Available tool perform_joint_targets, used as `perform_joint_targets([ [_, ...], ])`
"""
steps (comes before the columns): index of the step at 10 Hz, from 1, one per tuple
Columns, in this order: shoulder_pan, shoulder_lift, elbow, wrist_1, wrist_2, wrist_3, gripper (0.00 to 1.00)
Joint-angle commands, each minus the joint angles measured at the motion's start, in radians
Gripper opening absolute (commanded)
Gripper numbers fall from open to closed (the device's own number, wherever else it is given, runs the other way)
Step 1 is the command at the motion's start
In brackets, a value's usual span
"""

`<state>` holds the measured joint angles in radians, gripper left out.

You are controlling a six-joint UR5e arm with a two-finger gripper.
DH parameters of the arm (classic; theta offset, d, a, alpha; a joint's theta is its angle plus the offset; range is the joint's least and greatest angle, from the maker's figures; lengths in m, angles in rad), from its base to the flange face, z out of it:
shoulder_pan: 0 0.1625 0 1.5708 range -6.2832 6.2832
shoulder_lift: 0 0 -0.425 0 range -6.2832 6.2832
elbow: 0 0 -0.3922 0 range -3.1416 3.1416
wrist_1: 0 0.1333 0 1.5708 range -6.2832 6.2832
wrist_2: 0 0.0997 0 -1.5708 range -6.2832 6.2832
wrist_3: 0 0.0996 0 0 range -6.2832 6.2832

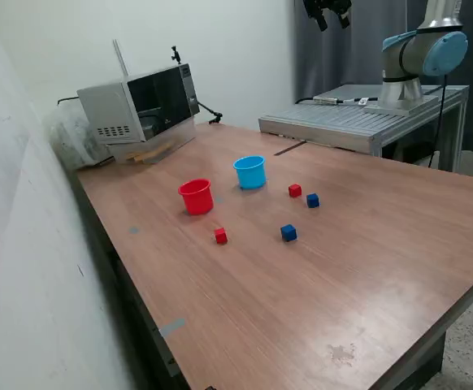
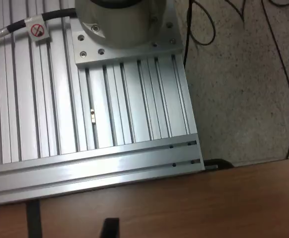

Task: Place red objects in the red bin, and blue objects in the blue bin.

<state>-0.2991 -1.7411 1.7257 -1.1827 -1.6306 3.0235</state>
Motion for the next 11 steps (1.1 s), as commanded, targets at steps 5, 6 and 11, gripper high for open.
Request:
perform_joint_targets([
  [5,0.0,0.0,0.0,0.0,0.0,0.0,1.0],
  [6,0.003,-0.003,0.002,0.0,0.0,-0.003,1.0],
  [11,0.047,0.049,-0.026,-0.168,0.009,0.005,1.0],
])
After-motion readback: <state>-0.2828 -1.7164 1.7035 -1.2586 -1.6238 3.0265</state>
